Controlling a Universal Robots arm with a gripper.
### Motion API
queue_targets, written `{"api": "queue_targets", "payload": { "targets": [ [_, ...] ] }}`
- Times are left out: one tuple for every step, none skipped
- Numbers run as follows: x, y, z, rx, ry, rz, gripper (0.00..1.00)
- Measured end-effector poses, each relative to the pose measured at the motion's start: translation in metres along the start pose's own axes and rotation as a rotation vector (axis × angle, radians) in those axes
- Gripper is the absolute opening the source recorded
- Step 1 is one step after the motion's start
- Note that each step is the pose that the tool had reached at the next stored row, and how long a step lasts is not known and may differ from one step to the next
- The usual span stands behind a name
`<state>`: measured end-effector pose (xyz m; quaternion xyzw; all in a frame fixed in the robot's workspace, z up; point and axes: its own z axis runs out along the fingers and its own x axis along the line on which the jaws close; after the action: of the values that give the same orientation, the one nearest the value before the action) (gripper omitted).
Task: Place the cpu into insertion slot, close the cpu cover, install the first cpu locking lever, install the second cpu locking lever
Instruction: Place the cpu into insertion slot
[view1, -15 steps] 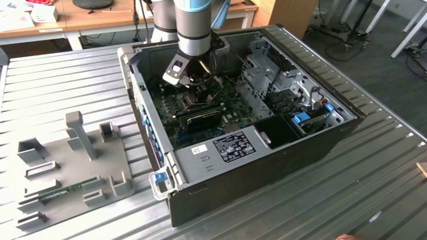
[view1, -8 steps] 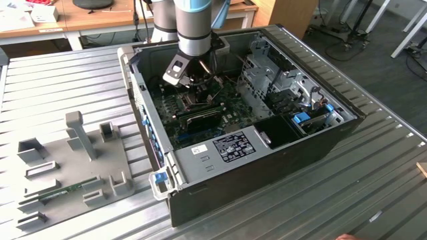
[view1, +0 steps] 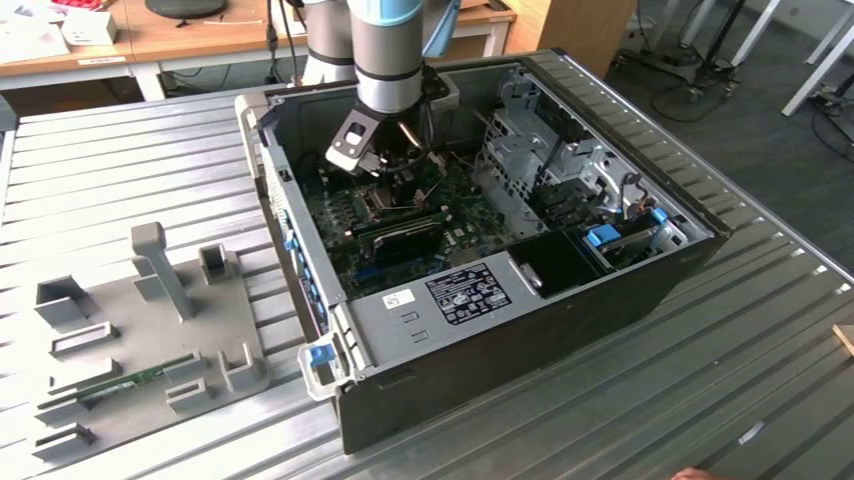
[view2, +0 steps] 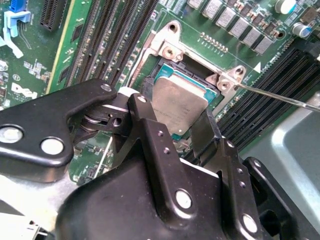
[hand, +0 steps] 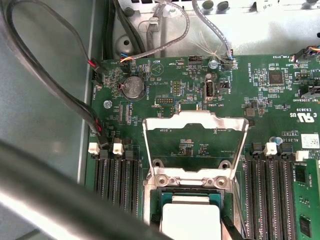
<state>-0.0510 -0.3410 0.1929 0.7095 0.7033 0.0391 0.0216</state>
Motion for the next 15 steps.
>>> {"api": "queue_targets", "payload": {
  "targets": [
    [-0.0001, -0.0001, 0.0001, 0.0002, -0.0003, 0.000, 0.54],
    [-0.0001, -0.0001, 0.0002, 0.0003, -0.0004, 0.000, 0.54],
    [0.0000, -0.0001, 0.0002, 0.0002, -0.0003, 0.000, 0.54],
    [0.0000, 0.0000, 0.0003, 0.0002, -0.0002, 0.000, 0.54],
    [0.0000, 0.0000, 0.0004, 0.0000, -0.0001, 0.000, 0.54],
    [0.0000, 0.0000, 0.0004, 0.0001, 0.0000, 0.000, 0.54],
    [0.0000, 0.0000, 0.0004, -0.0001, 0.0001, 0.000, 0.54],
    [0.0000, 0.0000, 0.0004, -0.0001, 0.0001, 0.000, 0.54],
    [0.0000, 0.0000, 0.0005, 0.0000, 0.0000, 0.000, 0.54],
    [0.0000, -0.0001, 0.0007, 0.0000, 0.0001, 0.000, 0.54],
    [0.0000, -0.0001, 0.0008, 0.0001, 0.0000, 0.000, 0.54],
    [-0.0001, -0.0001, 0.0010, 0.0002, -0.0002, 0.000, 0.54],
    [-0.0001, -0.0001, 0.0010, 0.0002, -0.0003, 0.000, 0.54],
    [-0.0001, -0.0001, 0.0011, 0.0002, -0.0003, 0.000, 0.54],
    [0.0000, -0.0001, 0.0011, 0.0002, -0.0003, 0.000, 0.54]
  ]
}}
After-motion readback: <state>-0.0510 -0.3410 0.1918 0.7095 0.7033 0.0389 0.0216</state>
